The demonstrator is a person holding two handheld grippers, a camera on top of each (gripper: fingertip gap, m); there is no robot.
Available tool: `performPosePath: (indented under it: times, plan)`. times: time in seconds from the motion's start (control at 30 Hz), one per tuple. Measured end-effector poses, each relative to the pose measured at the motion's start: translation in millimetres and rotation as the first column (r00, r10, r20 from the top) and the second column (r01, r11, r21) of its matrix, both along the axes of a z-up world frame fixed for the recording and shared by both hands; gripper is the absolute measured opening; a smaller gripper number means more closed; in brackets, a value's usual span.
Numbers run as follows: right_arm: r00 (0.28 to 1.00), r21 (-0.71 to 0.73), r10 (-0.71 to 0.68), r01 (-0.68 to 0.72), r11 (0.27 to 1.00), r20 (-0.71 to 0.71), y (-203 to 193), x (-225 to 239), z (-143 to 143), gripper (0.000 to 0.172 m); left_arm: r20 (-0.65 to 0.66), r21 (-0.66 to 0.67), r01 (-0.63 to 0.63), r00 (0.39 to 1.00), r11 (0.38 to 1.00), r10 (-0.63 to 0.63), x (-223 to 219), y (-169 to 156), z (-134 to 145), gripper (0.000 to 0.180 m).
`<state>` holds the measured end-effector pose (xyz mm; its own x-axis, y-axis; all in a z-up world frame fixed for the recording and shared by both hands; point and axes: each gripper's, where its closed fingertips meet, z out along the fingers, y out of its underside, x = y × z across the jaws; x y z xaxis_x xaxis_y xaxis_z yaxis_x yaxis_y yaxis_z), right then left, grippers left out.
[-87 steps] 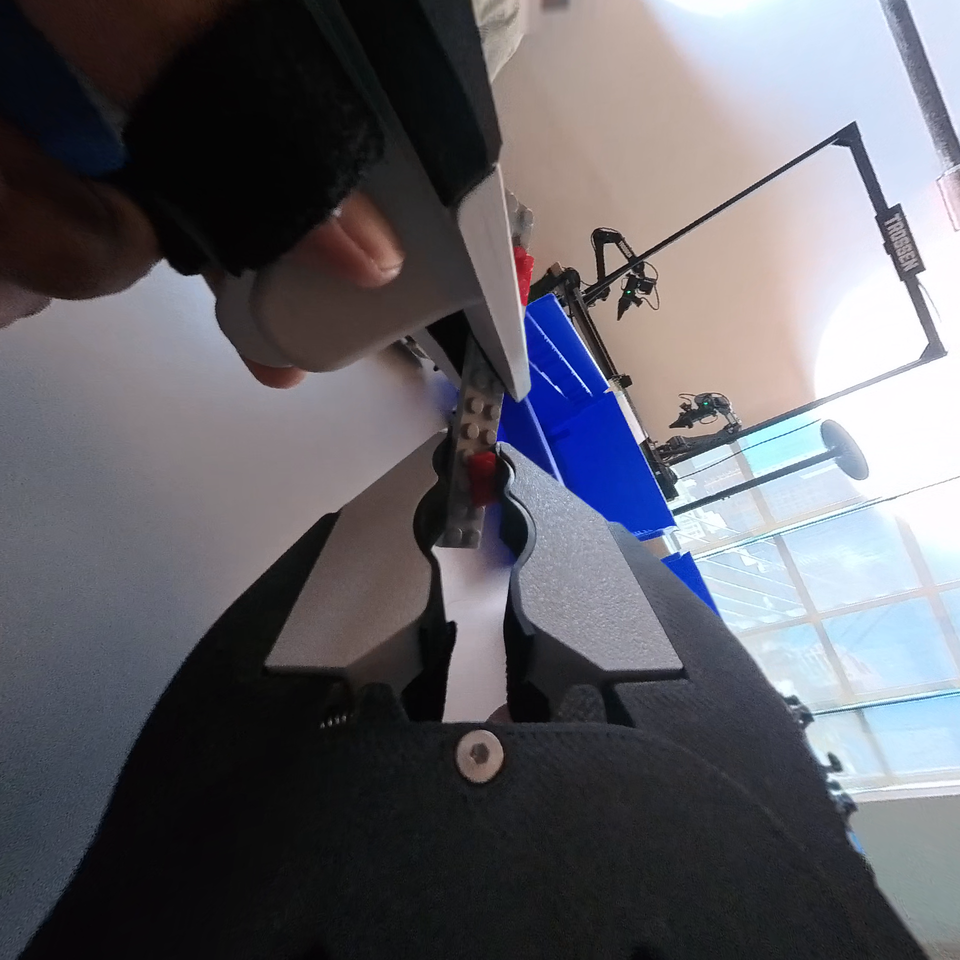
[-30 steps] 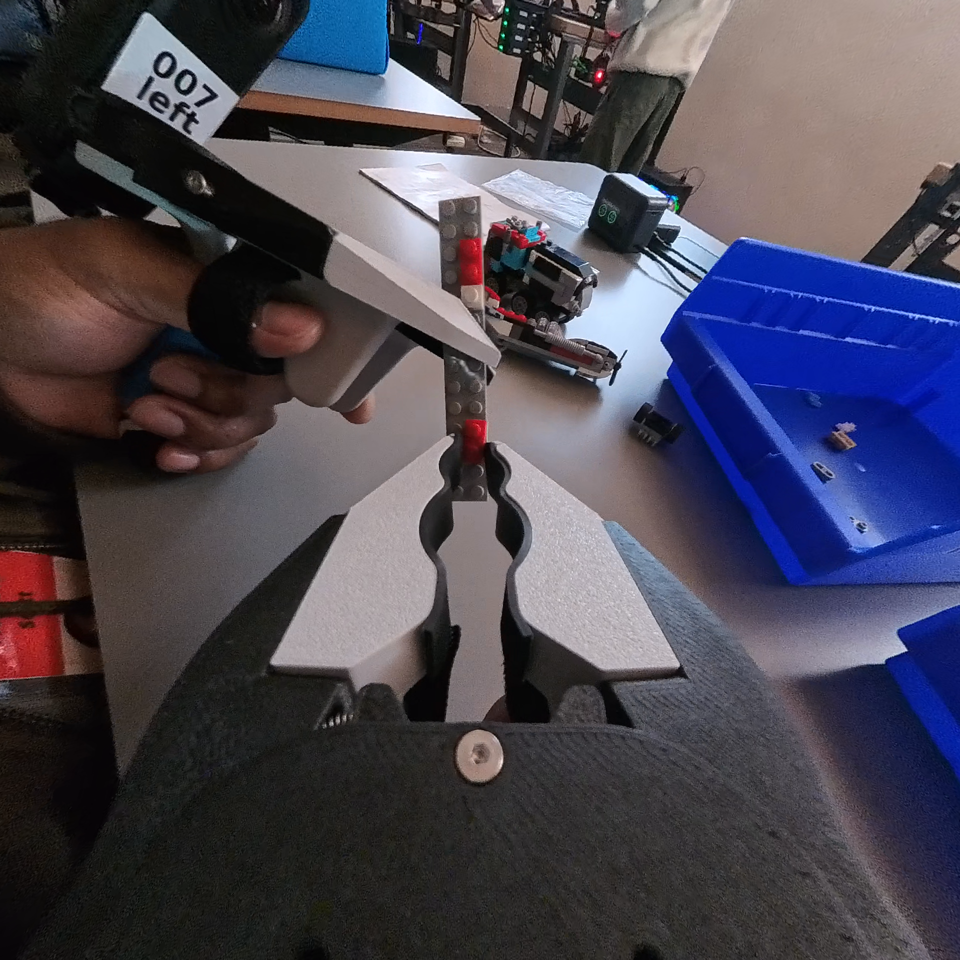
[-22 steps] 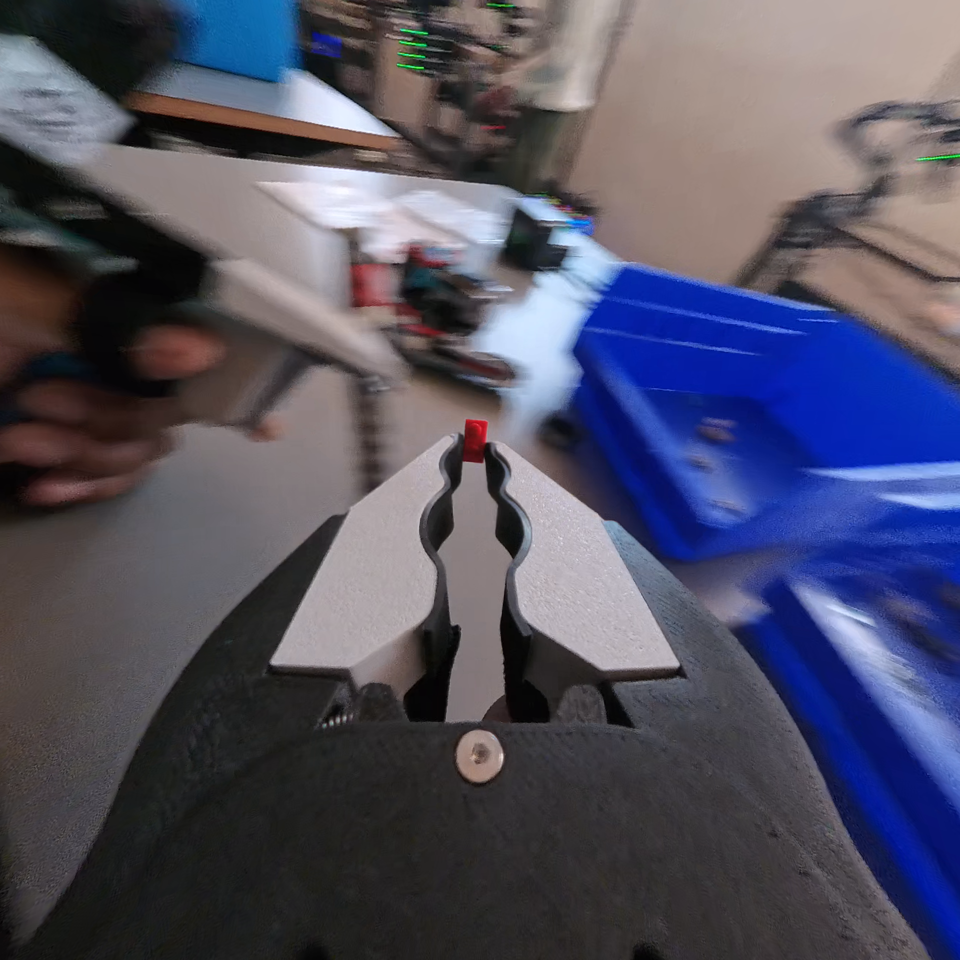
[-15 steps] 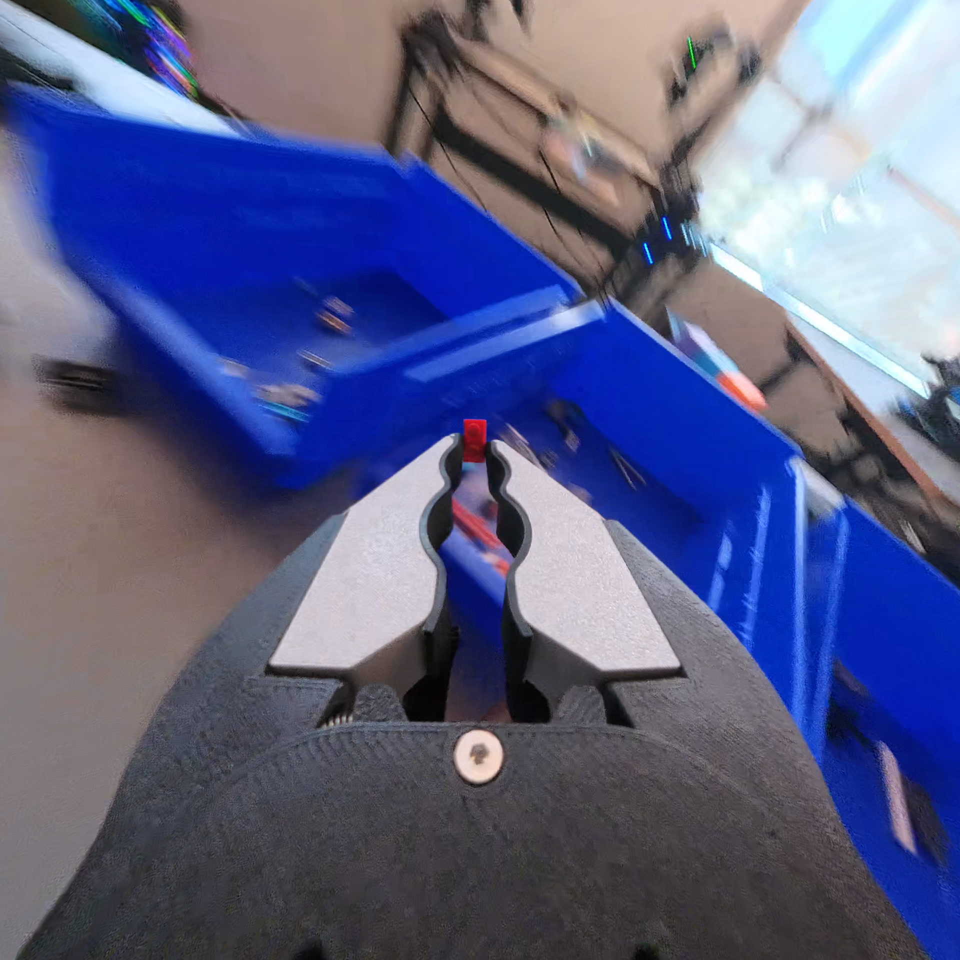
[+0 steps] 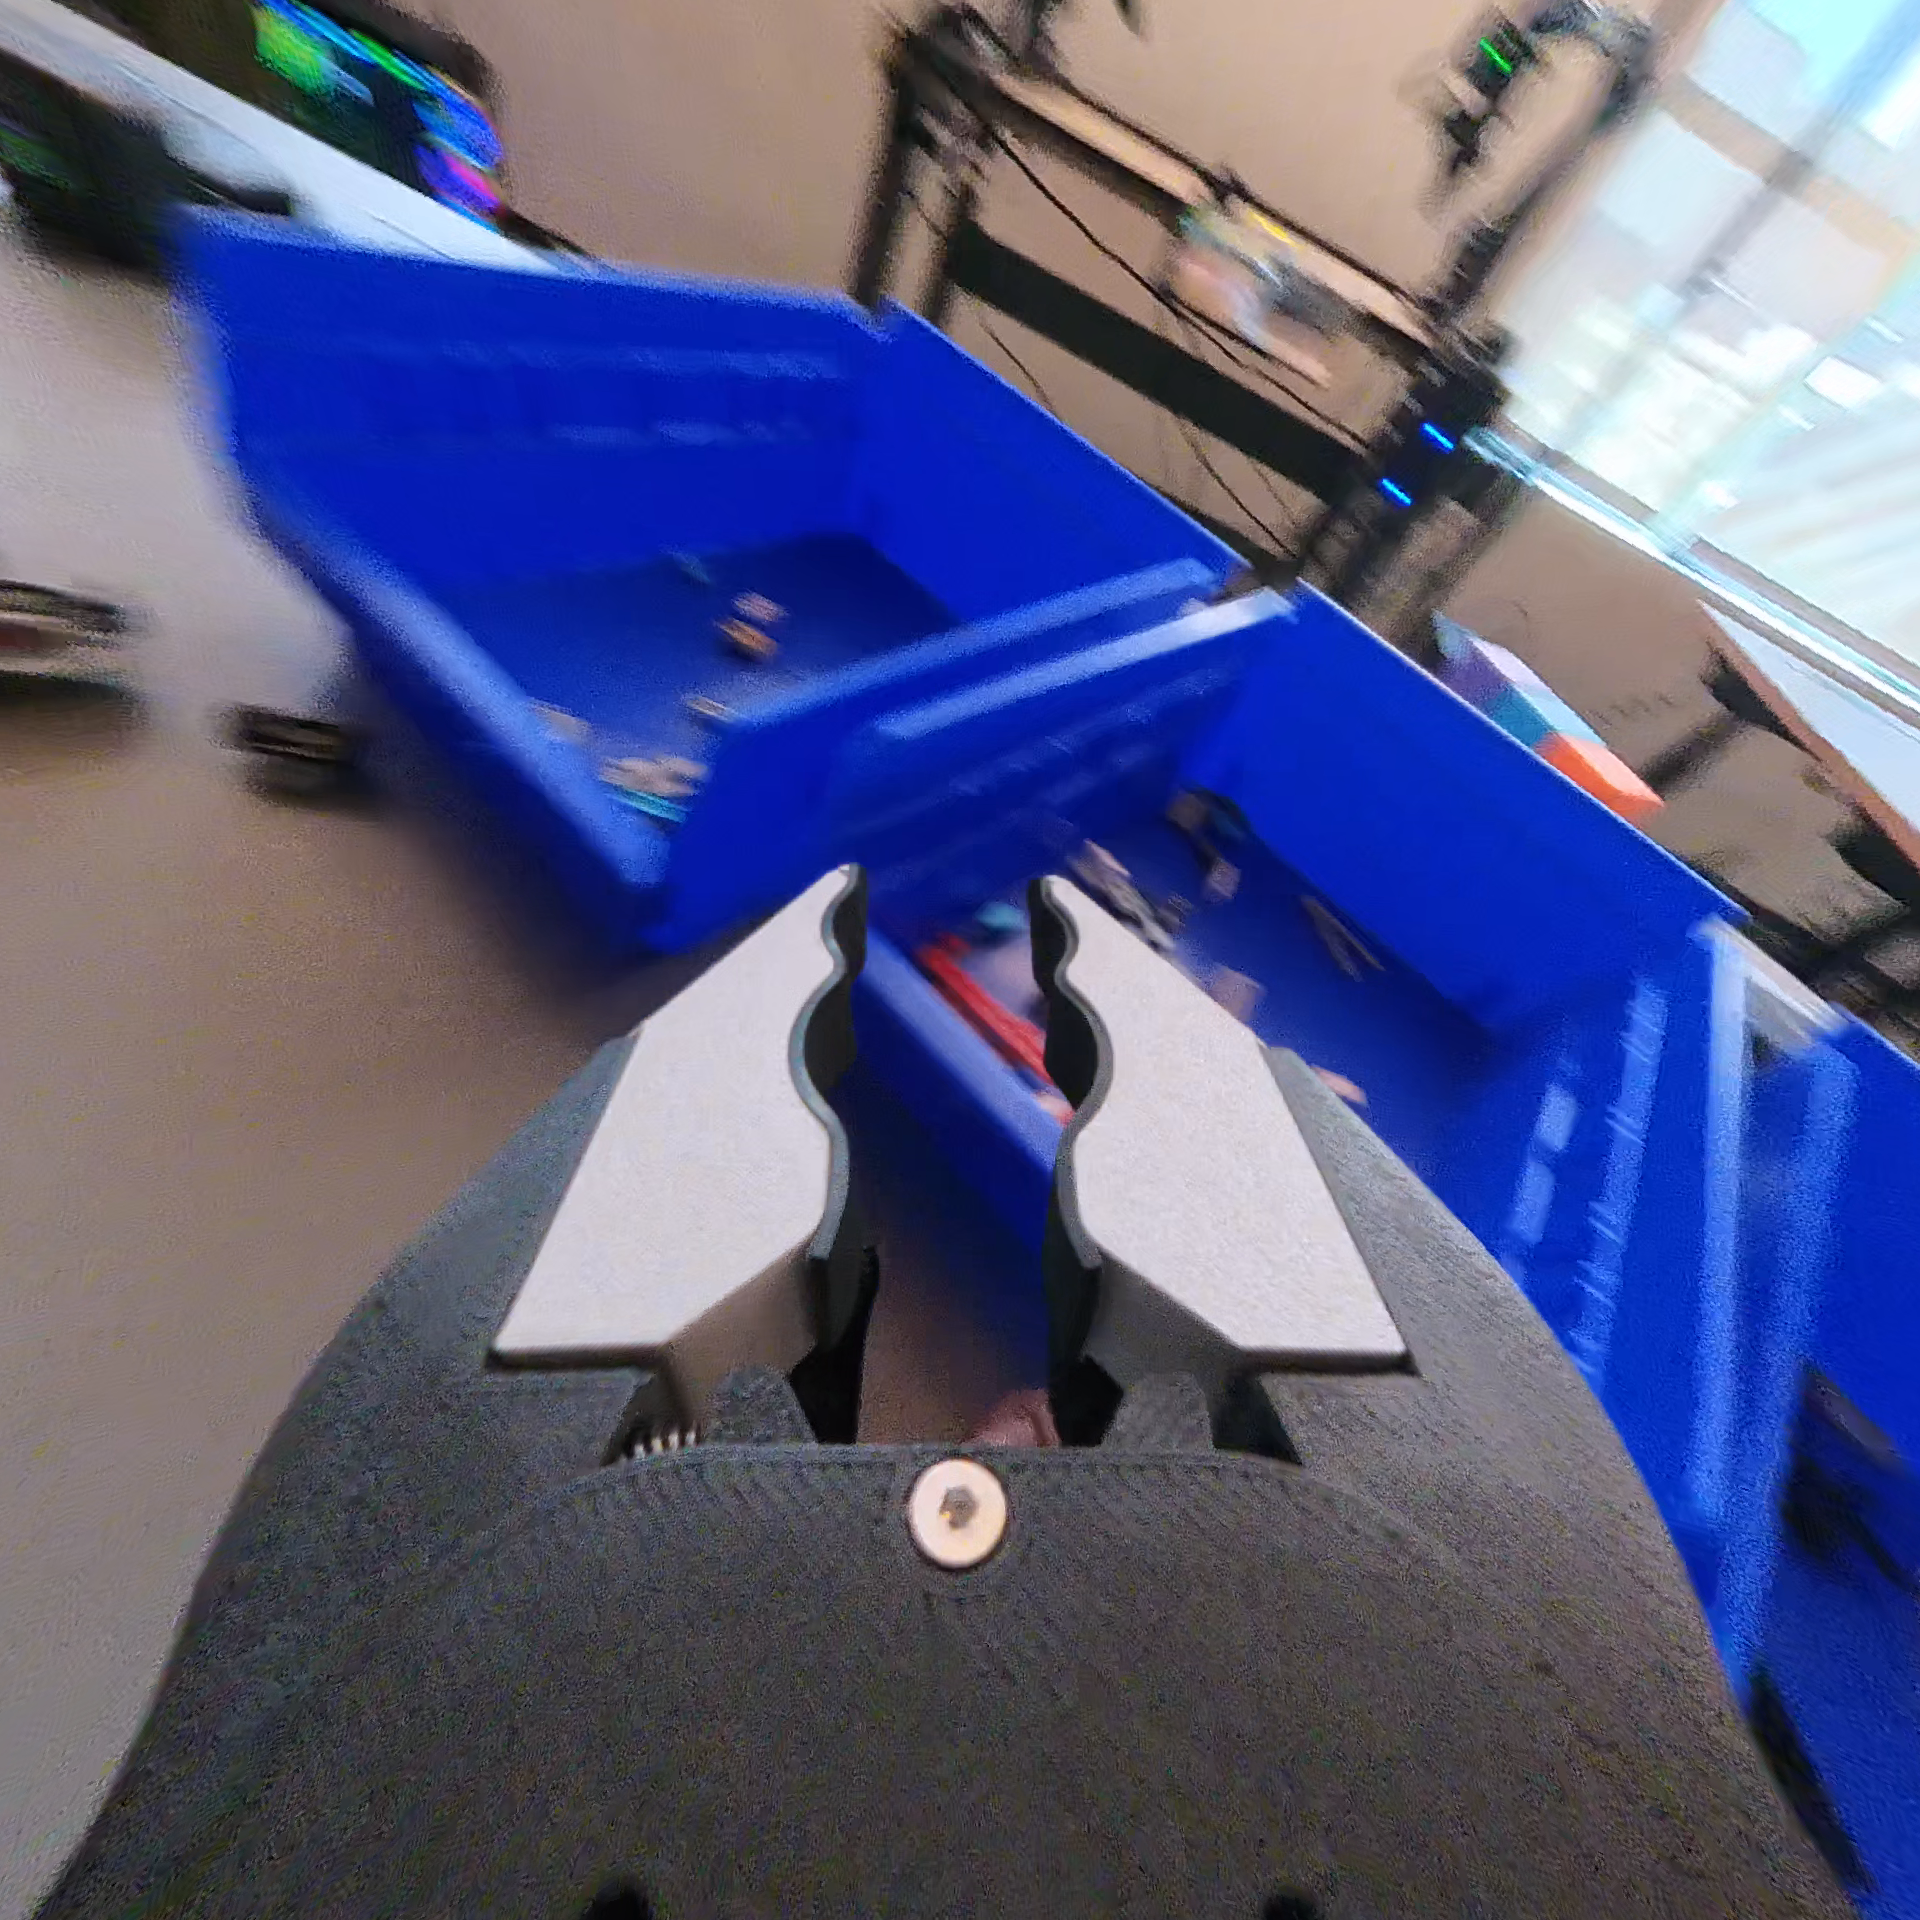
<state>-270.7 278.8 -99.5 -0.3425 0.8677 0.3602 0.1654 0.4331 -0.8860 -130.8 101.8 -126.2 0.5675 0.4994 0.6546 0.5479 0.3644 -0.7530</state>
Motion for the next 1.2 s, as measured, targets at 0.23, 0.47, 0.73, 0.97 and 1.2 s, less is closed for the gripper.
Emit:
performPosePath:
  times: [0.23, 0.47, 0.73, 0.97, 1.2]
  plan:
    - [0.848, -0.107, 0.529, -0.526, 0.844, 0.001, -118.8, 97.5, -5.7, 0.033, 0.02, 0.041, 0.004, 1.0, 0.999, -0.005, -2.4, -2.4, 1.9, 0.006]
    - [0.741, -0.147, 0.669, -0.656, 0.74, 0.057, -160.9, 127.3, -18.8, 0.046, 0.019, 0.077, 0.001, 1.0, 0.997, -0.003, -2.6, -6.7, 5.5, 0.007]
    - [0.714, -0.135, 0.695, -0.683, 0.718, 0.086, -181.7, 133.8, -35.7, 0.06, 0.01, 0.134, -0.017, 1.0, 0.991, 0.016, -7.1, -14.4, 12.5, 0.006]
    - [0.705, -0.042, 0.704, -0.704, 0.709, 0.082, -200.9, 124.4, -32.7, 0.058, -0.016, 0.147, -0.036, 0.999, 0.988, 0.039, -11.6, -27.8, 26.4, 0.006]
    - [0.644, 0.002, 0.758, -0.763, 0.647, 0.101, -212.2, 102.7, -17.2, 0.055, -0.012, 0.16, -0.006, 1.0, 0.987, 0.008, -26.8, -44.2, 39.5, 0.007]
